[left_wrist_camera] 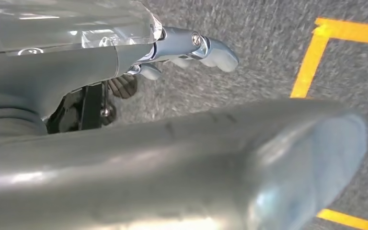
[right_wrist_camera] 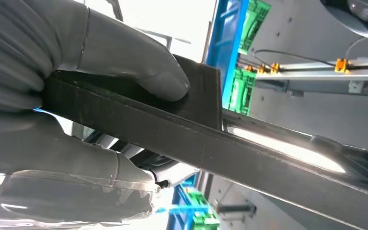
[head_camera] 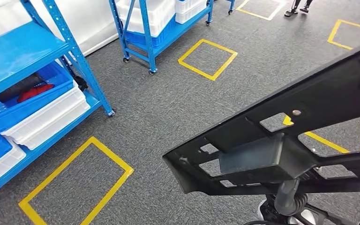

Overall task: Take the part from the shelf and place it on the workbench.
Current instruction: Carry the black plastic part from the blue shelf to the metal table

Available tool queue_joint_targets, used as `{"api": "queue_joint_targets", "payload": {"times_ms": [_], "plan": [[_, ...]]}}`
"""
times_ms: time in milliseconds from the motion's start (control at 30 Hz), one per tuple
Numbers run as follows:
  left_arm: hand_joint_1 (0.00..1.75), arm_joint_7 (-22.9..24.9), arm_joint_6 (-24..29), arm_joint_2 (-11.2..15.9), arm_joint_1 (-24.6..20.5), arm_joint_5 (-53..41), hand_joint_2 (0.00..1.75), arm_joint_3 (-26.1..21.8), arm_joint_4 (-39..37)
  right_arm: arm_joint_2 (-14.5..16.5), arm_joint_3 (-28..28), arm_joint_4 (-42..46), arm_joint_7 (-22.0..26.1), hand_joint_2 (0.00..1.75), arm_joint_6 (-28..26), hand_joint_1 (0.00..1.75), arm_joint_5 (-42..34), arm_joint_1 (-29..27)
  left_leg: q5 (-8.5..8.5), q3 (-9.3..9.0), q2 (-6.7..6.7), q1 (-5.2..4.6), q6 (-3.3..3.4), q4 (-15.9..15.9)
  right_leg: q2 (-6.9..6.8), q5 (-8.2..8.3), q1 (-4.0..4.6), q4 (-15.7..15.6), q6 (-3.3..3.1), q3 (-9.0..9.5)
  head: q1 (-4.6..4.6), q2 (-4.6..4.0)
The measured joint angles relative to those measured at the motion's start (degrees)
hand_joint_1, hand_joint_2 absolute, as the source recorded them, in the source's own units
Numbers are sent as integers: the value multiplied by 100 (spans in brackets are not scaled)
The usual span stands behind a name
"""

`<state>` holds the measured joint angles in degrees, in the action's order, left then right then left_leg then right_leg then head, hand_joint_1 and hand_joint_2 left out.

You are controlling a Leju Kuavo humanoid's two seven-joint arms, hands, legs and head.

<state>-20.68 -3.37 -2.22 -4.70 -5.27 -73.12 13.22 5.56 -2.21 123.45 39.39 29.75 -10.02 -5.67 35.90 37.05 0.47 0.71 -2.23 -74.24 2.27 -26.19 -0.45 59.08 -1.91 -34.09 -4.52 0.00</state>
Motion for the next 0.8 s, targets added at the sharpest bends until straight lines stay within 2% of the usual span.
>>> {"api": "queue_joint_targets", "payload": {"times_ms": [33,67,100,133,167,200,233,267,333,400,433,467,500,533,600,667,700,767,800], "plan": [[0,27,-2,-5,-4,1,0,24,-3,38,32,19,0,175,27,175,-2,-7,-163,-62,-15,1,12,162,75,1,2,4,1,7,0,0],[0,47,-3,-12,-11,2,0,44,-5,72,57,40,0,175,39,175,-3,-10,-395,-209,-64,3,31,512,150,1,2,9,6,17,0,0],[0,61,-1,-19,-17,2,0,65,-7,102,75,59,0,175,43,175,-5,-9,-596,-377,-180,6,55,908,221,4,4,15,17,19,0,0],[0,70,1,-26,-21,1,0,87,-8,128,88,77,0,175,44,175,-6,-7,-723,-522,-290,11,76,1259,292,9,8,28,39,6,0,0],[0,75,3,-31,-25,-2,0,106,-8,150,99,93,-1,175,45,175,-7,-8,-782,-611,-380,10,97,1486,354,21,7,34,72,-17,0,0],[0,78,5,-36,-32,-3,0,122,-8,163,111,105,-1,175,45,175,-8,-11,-774,-642,-422,5,117,1577,411,39,1,35,110,-45,-1,0],[0,81,8,-39,-42,-4,0,135,-8,172,126,116,0,175,46,175,-8,-16,-775,-651,-384,-2,138,1615,470,61,-8,27,153,-70,-1,0],[0,85,9,-45,-53,-1,0,145,-8,178,145,127,1,175,46,175,-8,-25,-798,-652,-327,2,176,1632,468,69,-16,32,186,-85,-1,0],[0,87,7,-61,-65,2,0,157,-8,185,176,151,1,175,46,175,-9,-29,-846,-666,-195,8,261,1694,221,-61,-3,219,227,-178,1,0],[0,88,4,-73,-56,0,0,159,-8,190,189,169,0,175,46,175,-10,-28,-866,-667,-52,-6,318,1723,-98,-415,1,814,248,-455,1,0],[0,88,4,-73,-48,0,0,160,-8,192,192,170,-1,175,52,175,-12,-28,-864,-662,23,-18,332,1722,-153,-590,-10,1188,264,-628,0,0],[0,94,5,-73,-44,0,0,161,-8,194,201,170,-1,175,78,175,-23,-29,-862,-658,99,-26,333,1721,-171,-680,-24,1465,278,-752,0,0],[0,107,10,-79,-46,1,0,162,-9,194,216,170,-1,175,120,175,-47,-23,-859,-657,174,-30,331,1719,-184,-665,-35,1558,291,-782,0,0],[0,126,26,-88,-52,1,0,163,-9,194,240,170,0,175,176,175,-86,-6,-854,-659,244,-32,325,1718,-206,-552,-43,1427,298,-698,0,0],[0,172,83,-123,-68,2,0,164,-10,193,295,169,0,175,278,175,-172,43,-835,-679,361,-35,298,1711,-364,-225,-41,675,289,-274,0,0],[0,218,149,-154,-74,2,0,164,-10,189,327,168,-1,175,313,175,-221,78,-805,-697,452,-60,247,1694,-546,-79,1,92,238,39,0,0],[0,242,178,-164,-73,2,0,163,-10,184,332,167,-1,175,309,175,-233,85,-793,-704,496,-70,219,1689,-576,-83,25,-8,208,81,0,0],[0,294,232,-181,-76,1,0,162,-10,154,356,168,-1,175,268,175,-268,85,-779,-727,587,-75,158,1693,-465,-69,46,-25,142,65,0,0],[0,324,261,-185,-80,1,0,158,-10,130,374,168,-1,175,248,175,-298,80,-742,-731,559,-64,125,1668,-411,-54,37,-47,110,70,0,0]]}}
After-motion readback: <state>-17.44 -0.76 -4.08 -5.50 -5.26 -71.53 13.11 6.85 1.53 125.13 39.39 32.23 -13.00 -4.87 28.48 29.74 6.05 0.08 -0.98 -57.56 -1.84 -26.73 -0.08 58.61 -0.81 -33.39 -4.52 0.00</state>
